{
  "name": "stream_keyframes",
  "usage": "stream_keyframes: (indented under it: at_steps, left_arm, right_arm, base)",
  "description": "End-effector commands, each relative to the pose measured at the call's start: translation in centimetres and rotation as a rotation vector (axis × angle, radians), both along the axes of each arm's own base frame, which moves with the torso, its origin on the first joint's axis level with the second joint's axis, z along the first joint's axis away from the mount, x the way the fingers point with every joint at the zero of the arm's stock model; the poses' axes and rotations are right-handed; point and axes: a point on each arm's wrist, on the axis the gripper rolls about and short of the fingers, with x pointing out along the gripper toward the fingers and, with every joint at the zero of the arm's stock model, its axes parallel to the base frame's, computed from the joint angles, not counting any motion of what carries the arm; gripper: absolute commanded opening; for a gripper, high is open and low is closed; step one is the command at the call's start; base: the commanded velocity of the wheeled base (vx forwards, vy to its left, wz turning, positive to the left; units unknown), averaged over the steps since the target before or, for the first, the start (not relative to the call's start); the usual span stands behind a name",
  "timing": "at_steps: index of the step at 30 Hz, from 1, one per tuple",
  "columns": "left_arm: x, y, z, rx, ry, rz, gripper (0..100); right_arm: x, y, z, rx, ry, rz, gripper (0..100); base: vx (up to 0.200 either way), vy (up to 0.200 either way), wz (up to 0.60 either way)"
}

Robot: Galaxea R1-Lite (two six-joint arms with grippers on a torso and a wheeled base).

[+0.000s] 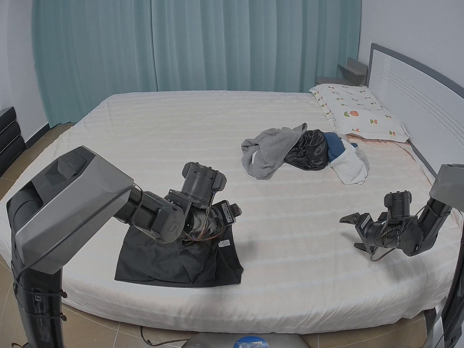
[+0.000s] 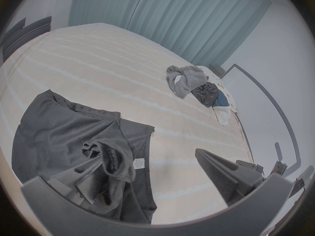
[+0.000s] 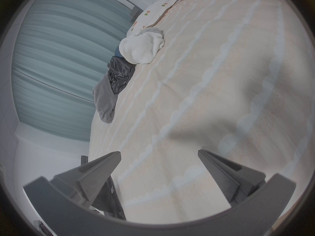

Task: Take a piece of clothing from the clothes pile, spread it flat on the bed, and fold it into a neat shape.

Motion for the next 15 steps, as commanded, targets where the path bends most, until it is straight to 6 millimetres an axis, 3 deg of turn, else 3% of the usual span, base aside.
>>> stream_keyframes:
  at_steps: [1,5,12,15]
  left_arm:
    - [0.1,0.4,0.0,-0.003,0.007,0.017,100]
    - [-0.2,1.8,0.8,-0.025,0.009,0.056,100]
    - [0.1,4.8,5.7,-0.243,-0.061,0.132,100]
    - [0.0,6.3,5.2,-0.240,-0.034,0.157,100]
  right_arm:
    - [-0.1,0.0,-0.1,0.000,0.003,0.000,100]
    - [-0.1,0.1,-0.1,-0.002,0.004,0.004,100]
    - [-0.1,0.1,-0.1,-0.005,0.003,0.007,100]
    - [-0.1,0.0,-0.1,-0.006,0.004,0.006,100]
  base:
    - [0.000,0.000,0.00]
    - [0.000,0.000,0.00]
    - [0.000,0.000,0.00]
    - [0.000,0.000,0.00]
